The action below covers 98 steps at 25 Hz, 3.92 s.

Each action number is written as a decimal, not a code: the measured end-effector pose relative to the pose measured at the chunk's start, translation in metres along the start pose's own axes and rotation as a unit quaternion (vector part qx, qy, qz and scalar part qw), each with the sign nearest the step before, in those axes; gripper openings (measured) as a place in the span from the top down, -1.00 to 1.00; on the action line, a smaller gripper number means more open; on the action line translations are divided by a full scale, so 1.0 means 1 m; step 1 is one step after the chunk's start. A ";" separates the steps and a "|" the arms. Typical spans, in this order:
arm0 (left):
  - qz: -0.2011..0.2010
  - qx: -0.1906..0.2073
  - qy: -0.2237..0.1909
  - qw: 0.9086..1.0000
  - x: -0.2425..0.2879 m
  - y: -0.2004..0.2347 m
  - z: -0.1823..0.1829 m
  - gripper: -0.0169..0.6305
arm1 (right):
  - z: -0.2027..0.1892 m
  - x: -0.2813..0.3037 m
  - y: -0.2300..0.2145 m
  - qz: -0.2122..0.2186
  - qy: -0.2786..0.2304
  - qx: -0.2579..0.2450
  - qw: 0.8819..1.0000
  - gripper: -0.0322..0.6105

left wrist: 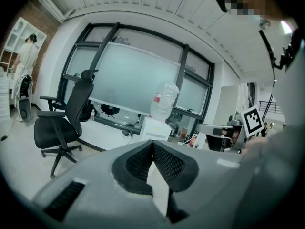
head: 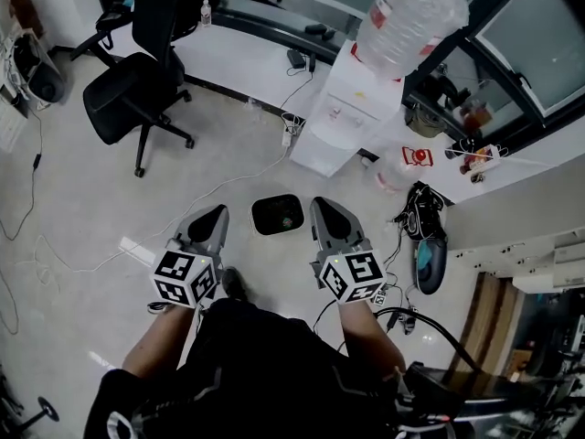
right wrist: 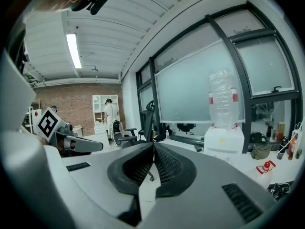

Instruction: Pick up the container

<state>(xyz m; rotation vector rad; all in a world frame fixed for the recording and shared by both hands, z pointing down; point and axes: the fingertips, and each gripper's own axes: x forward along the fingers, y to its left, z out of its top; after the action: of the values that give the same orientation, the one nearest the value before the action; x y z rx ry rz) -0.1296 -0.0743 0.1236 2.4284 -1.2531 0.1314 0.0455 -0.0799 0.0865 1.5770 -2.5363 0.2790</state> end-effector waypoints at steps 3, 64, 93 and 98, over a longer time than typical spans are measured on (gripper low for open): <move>-0.003 -0.025 0.017 1.000 0.010 0.018 -0.001 0.92 | -0.002 0.019 -0.002 -0.008 0.010 -0.004 1.000 0.87; 0.073 -0.153 0.260 0.951 0.271 0.229 -0.508 0.92 | -0.381 0.202 -0.029 0.160 0.144 0.037 0.976 0.87; 0.016 -0.115 0.330 0.937 0.398 0.293 -0.713 0.91 | -0.537 0.245 -0.070 0.145 0.144 0.068 0.977 0.87; -0.008 -0.124 0.335 0.934 0.410 0.288 -0.735 0.86 | -0.553 0.247 -0.077 0.136 0.143 0.081 0.977 0.87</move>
<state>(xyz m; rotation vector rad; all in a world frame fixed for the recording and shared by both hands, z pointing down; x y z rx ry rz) -0.0433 -0.2466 0.9917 1.9181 -0.8682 0.6891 0.0181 -0.2007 0.6843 1.1304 -2.5433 0.7047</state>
